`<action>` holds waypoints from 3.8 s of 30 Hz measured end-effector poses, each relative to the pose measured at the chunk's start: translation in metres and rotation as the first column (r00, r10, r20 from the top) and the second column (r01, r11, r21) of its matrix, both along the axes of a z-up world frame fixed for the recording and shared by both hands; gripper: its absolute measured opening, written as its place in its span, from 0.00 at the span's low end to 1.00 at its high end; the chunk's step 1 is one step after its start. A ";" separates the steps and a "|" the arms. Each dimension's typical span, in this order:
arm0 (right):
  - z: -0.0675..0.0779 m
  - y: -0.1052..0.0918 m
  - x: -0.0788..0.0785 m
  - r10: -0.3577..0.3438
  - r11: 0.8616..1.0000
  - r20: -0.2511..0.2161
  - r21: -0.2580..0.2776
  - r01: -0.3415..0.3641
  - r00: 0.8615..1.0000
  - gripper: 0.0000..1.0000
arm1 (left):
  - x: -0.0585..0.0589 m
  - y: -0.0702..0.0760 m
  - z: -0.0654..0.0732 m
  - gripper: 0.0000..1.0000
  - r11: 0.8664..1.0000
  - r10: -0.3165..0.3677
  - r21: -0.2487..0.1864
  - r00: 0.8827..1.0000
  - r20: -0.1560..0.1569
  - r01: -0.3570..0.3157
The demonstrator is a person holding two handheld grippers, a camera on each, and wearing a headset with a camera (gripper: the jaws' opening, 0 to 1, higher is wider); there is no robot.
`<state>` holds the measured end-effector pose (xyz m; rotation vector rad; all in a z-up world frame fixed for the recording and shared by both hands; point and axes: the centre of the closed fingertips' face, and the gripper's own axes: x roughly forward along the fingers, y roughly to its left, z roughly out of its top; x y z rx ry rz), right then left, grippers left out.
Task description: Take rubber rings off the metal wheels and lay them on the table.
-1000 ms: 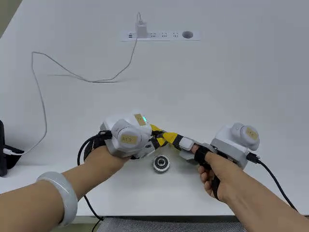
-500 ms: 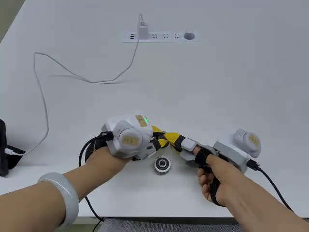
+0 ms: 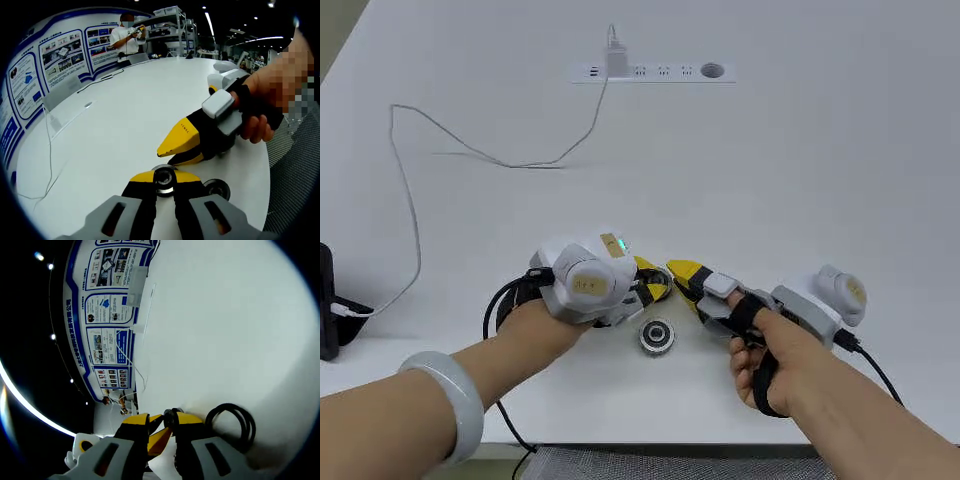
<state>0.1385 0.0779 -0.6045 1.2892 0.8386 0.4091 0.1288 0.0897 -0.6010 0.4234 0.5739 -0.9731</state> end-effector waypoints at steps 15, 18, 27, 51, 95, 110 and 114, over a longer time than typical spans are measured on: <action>-0.009 -0.007 -0.002 -0.023 0.999 -0.073 0.046 0.026 0.997 0.22 | -0.001 0.000 0.000 0.12 1.000 0.001 -0.003 1.000 -0.002 -0.001; -0.009 -0.003 -0.006 0.019 0.999 -0.070 0.035 -0.017 0.997 0.22 | -0.001 -0.001 0.001 0.12 1.000 0.003 -0.006 1.000 -0.002 -0.003; -0.008 0.004 -0.014 0.157 0.986 0.022 -0.060 -0.155 0.987 0.23 | 0.000 0.000 0.000 0.12 1.000 -0.002 -0.013 1.000 -0.002 0.002; 0.001 0.010 -0.011 0.317 0.915 0.179 -0.316 -0.251 0.932 0.26 | -0.005 0.001 0.001 0.12 1.000 -0.024 -0.012 1.000 0.007 0.024; -0.007 -0.002 -0.004 0.333 0.873 0.173 -0.427 -0.234 0.927 0.02 | -0.004 0.001 0.000 0.12 1.000 -0.024 -0.012 1.000 0.006 0.024; -0.002 -0.001 -0.007 0.324 0.876 0.175 -0.425 -0.226 0.930 0.01 | -0.004 0.001 0.000 0.12 1.000 -0.025 -0.011 1.000 0.006 0.025; -0.001 0.000 -0.007 0.323 0.878 0.175 -0.423 -0.226 0.930 0.01 | -0.004 0.001 0.000 0.12 1.000 -0.026 -0.011 1.000 0.006 0.026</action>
